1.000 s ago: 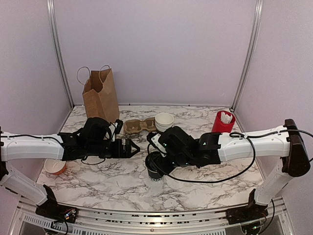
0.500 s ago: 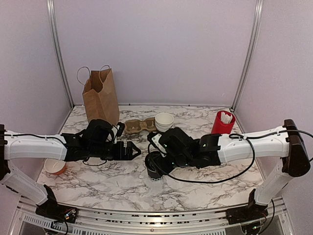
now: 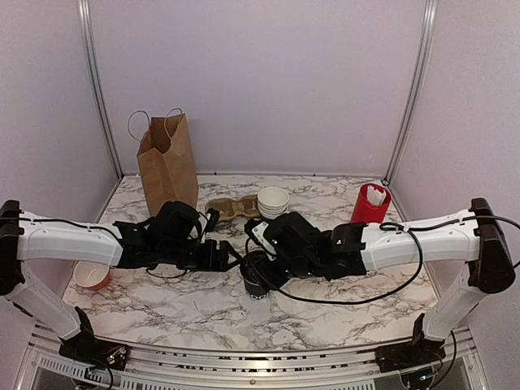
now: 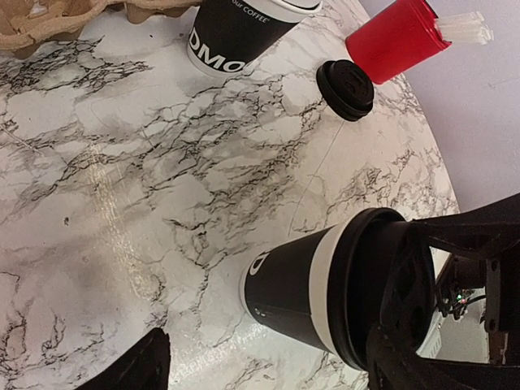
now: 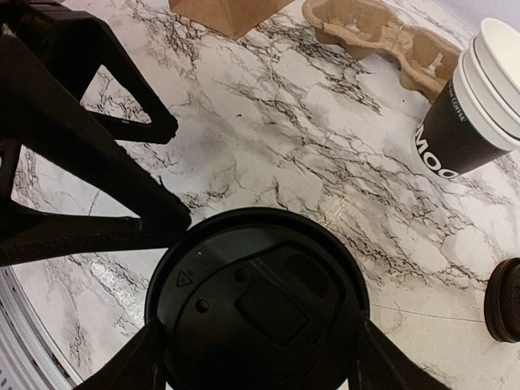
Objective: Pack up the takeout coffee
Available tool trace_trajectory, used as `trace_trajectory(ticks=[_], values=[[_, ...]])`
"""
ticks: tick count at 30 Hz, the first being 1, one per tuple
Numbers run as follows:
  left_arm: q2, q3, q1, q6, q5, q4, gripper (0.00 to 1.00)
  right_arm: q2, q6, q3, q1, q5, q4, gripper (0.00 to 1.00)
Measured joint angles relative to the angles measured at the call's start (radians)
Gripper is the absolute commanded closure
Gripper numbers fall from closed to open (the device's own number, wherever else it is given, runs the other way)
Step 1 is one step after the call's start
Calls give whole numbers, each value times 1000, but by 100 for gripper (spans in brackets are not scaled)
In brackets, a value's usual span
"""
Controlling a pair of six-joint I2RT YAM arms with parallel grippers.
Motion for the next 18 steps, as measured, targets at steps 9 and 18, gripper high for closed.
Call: trace_trajectory(ticks=[9,18], values=[[39,14,-17,-11,8,7,32,2,0,0,0,0,4,35],[53,31,-21,-11,10,0,36,5,0,0,1,5,3,35]])
